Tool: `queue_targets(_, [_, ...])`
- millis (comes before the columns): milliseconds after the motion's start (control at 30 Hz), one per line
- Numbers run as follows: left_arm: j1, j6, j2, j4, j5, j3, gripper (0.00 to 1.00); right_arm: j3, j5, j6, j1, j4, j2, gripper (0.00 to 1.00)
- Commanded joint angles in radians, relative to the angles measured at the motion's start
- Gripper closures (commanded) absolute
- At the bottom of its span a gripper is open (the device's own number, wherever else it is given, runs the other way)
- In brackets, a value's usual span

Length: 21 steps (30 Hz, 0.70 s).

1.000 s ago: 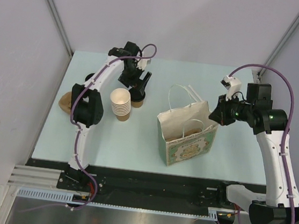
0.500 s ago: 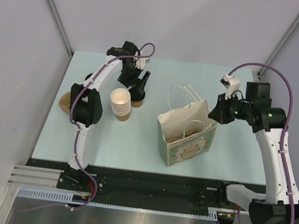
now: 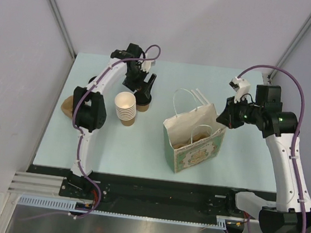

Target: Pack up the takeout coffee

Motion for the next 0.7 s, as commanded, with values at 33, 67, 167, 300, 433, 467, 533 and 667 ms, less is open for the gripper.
queue_targets(33, [0.007,-0.002,-0.007,0.040,-0.023,-0.026,0.01,0.009,-0.013,0.007,0.000,0.025,0.002,1.00])
queue_targets(67, [0.006,0.001,-0.009,0.039,-0.020,-0.030,0.00,0.009,-0.013,0.008,0.000,0.025,0.004,1.00])
queue_targets(167, [0.006,0.006,-0.016,0.046,-0.022,-0.052,0.01,0.009,-0.013,0.008,0.000,0.027,0.005,1.00])
queue_targets(300, [0.006,0.007,-0.032,0.058,-0.020,-0.069,0.01,0.009,-0.017,0.008,-0.002,0.027,0.010,1.00])
queue_targets(433, [0.007,0.001,-0.055,0.065,-0.023,-0.059,0.01,0.011,-0.020,0.014,0.001,0.030,0.010,1.00])
queue_targets(467, [0.006,-0.002,-0.059,0.068,-0.026,-0.055,0.00,0.009,-0.020,0.014,0.001,0.032,0.010,1.00])
queue_targets(533, [0.007,-0.004,-0.067,0.063,-0.036,-0.047,0.01,0.011,-0.023,0.016,0.001,0.033,0.010,1.00])
queue_targets(667, [0.008,-0.002,-0.076,0.054,-0.039,-0.027,0.00,0.009,-0.026,0.017,0.003,0.033,0.007,1.00])
